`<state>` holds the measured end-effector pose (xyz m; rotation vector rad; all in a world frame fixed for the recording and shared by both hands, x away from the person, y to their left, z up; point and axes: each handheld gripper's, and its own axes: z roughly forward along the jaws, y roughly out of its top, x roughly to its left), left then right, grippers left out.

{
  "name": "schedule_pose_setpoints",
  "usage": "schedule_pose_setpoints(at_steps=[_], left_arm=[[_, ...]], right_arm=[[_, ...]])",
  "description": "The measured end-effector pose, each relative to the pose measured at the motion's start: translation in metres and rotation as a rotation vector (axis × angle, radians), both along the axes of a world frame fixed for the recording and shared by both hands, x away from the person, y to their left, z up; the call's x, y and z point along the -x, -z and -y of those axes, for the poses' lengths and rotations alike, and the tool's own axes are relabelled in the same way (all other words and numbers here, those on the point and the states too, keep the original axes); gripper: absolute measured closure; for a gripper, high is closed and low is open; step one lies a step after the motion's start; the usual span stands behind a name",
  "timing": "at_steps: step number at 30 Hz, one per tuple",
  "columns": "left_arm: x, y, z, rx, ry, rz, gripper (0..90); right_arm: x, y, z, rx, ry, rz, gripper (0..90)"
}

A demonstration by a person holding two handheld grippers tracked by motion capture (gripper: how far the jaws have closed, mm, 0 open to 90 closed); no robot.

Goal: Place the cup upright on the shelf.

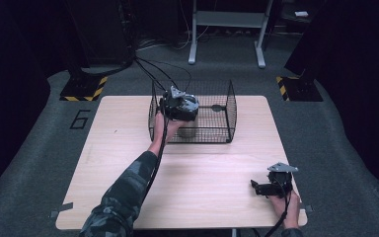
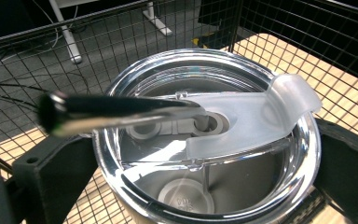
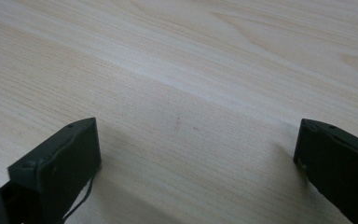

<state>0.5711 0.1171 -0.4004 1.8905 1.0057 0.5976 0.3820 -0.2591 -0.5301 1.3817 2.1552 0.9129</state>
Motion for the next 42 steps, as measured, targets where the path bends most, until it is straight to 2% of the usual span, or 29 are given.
schedule_pose_setpoints(at_steps=[2,5,8,12,15,20,27,29,33,39,42], left_arm=[[0.002,-0.002,-0.003,-0.013,0.002,-0.004,0.5],[0.004,-0.007,-0.007,0.002,0.008,-0.004,0.0],[0.008,-0.012,-0.010,-0.013,0.019,-0.010,0.0],[0.017,-0.018,-0.016,-0.004,0.025,-0.008,0.0],[0.027,-0.024,-0.022,-0.011,0.039,-0.010,0.0],[0.049,-0.035,-0.032,-0.013,0.073,0.011,0.0],[0.081,-0.046,-0.049,-0.043,0.117,0.041,0.0],[0.090,-0.046,-0.055,-0.034,0.119,0.046,0.0],[0.109,-0.045,-0.069,-0.050,0.134,0.045,0.0],[0.132,-0.036,-0.092,-0.070,0.126,0.049,0.0],[0.145,-0.030,-0.105,-0.081,0.105,0.055,0.0]], right_arm=[[0.000,0.000,0.000,-0.001,0.002,-0.001,0.1],[0.000,0.000,0.000,-0.001,0.002,-0.001,0.1],[0.000,0.000,0.000,0.000,0.000,0.001,0.1],[0.000,0.000,0.000,0.000,0.000,0.001,0.1],[0.000,0.000,0.000,0.000,0.000,0.001,0.1],[0.000,0.000,0.000,-0.001,0.001,0.000,0.1],[0.000,0.000,0.000,-0.002,0.003,-0.002,0.1],[0.000,0.000,0.000,0.000,0.001,0.000,0.1],[0.000,0.000,0.000,-0.001,0.003,-0.002,0.1],[0.000,0.000,0.000,-0.001,0.003,-0.001,0.1],[0.000,0.000,0.000,-0.001,0.004,-0.002,0.1]])
